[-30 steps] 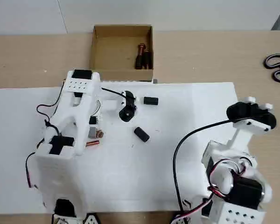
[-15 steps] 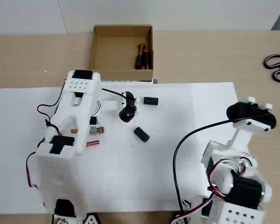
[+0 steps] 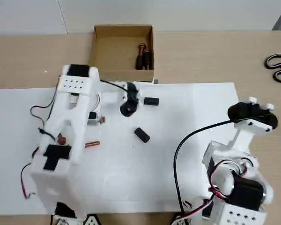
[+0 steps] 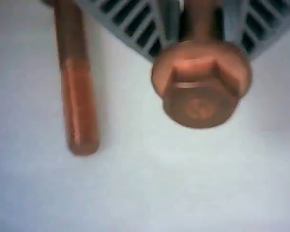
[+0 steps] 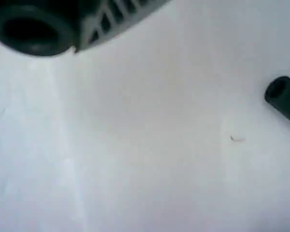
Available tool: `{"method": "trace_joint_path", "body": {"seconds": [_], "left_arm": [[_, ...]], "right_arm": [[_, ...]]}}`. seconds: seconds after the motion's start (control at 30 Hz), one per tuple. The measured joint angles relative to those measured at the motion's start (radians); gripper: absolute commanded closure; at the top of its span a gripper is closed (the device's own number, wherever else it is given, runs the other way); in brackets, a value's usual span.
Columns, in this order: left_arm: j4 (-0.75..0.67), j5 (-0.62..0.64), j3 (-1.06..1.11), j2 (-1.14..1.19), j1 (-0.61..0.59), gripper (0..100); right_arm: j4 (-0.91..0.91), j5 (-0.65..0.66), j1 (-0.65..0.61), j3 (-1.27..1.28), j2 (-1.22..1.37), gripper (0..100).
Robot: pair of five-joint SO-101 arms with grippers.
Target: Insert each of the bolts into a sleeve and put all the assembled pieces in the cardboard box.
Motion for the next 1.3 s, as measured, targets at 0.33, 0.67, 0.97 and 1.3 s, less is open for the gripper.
{"method": "trace_joint_path", "body": {"seconds": [0.33, 0.67, 0.97, 1.3], "left_arm": [[-0.063, 0.204, 0.000, -0.269, 0.017, 99], [-0.117, 0.618, 0.002, -0.548, 0.017, 99], [0.011, 0.769, 0.015, -0.824, 0.017, 99], [-0.189, 1.042, 0.318, -1.275, 0.017, 99]], "right_arm": [[0.018, 0.000, -0.152, -0.091, -0.002, 99.6], [0.081, 0.046, -0.308, -0.195, -0.002, 99.6], [0.126, 0.094, -0.440, -0.224, -0.011, 99.6], [0.123, 0.094, -0.526, -0.221, -0.015, 99.6]]}}
